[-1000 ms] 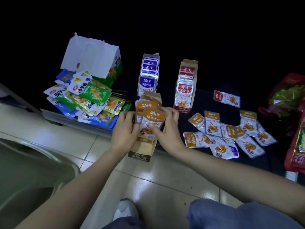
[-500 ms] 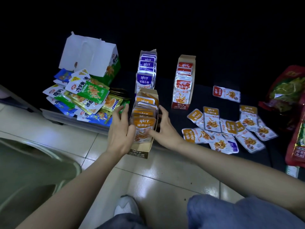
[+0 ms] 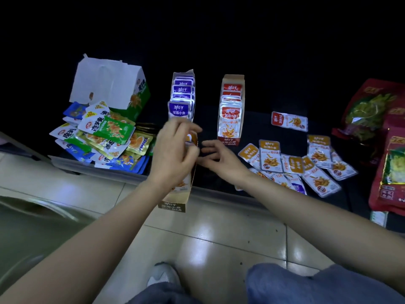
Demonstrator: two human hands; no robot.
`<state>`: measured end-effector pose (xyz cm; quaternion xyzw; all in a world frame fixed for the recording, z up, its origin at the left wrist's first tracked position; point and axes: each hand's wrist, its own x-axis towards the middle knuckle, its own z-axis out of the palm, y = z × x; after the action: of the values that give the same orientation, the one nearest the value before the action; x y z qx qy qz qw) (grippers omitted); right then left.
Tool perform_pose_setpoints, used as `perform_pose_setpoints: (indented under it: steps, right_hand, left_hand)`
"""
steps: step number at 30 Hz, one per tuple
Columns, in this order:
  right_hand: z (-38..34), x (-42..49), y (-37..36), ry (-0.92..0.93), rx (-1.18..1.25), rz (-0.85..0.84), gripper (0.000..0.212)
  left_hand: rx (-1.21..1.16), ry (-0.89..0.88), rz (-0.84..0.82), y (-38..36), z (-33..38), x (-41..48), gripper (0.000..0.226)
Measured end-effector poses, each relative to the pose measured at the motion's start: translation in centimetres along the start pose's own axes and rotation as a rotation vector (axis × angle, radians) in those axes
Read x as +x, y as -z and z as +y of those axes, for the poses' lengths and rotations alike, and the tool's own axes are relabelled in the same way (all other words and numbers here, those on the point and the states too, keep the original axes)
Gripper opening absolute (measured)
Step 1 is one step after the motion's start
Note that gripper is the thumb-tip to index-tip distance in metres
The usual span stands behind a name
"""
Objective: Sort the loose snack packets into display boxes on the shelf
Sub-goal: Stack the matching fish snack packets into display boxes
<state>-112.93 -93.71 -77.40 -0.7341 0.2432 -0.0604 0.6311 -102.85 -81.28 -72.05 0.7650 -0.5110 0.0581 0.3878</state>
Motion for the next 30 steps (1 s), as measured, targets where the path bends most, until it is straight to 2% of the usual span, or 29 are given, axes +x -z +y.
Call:
perform_pose_setpoints:
  steps: [4, 9, 12, 14, 17, 20, 22, 24, 27, 30]
  right_hand:
    - [0.7, -0.9, 4.8, 0.010, 0.009, 0.108, 0.022]
    - [5.4, -3.1, 12.5, -0.074, -0.141, 0.325, 0.017]
    - [8.9, -4.5, 15.9, -0.166, -0.241, 0.437, 0.013]
    - [10.9, -5.2, 17.2, -0.229, -0.371, 0.448, 0.021]
    - [12.7, -5.8, 17.2, -0.258, -0.683, 0.299, 0.049]
    - [13.1, -5.7, 16.7, -0.207, -0.743, 0.279, 0.057]
    - [12.7, -5.1, 16.7, -0.209, -0.741, 0.302, 0.057]
    - [12.3, -4.2, 16.7, -0.240, -0.761, 0.341, 0.059]
    - [11.6, -2.8, 16.2, -0.337, -0.756, 0.377, 0.077]
    - [11.2, -1.4, 15.4, -0.386, -0.804, 0.361, 0.088]
  left_hand:
    - [-0.198, 0.046, -0.185, -4.4, 2.3, 2.8, 0.026]
    - [-0.102, 0.128, -0.535, -12.6, 2.3, 4.0, 0.020]
    - [0.071, 0.159, -0.727, -16.3, 2.5, 3.3, 0.036]
    - [0.183, 0.166, -0.793, -17.9, 2.6, 2.7, 0.054]
    - [0.302, 0.164, -0.850, -19.4, 2.4, 1.6, 0.086]
    - [0.400, 0.193, -0.869, -20.1, 2.0, 1.1, 0.108]
    - [0.379, 0.183, -0.830, -20.3, 1.6, 1.0, 0.106]
    - [0.319, 0.159, -0.771, -20.4, 1.4, 1.0, 0.094]
    - [0.260, 0.157, -0.724, -20.4, 1.2, 0.6, 0.078]
    - [0.253, 0.171, -0.696, -20.3, 1.1, 0.2, 0.072]
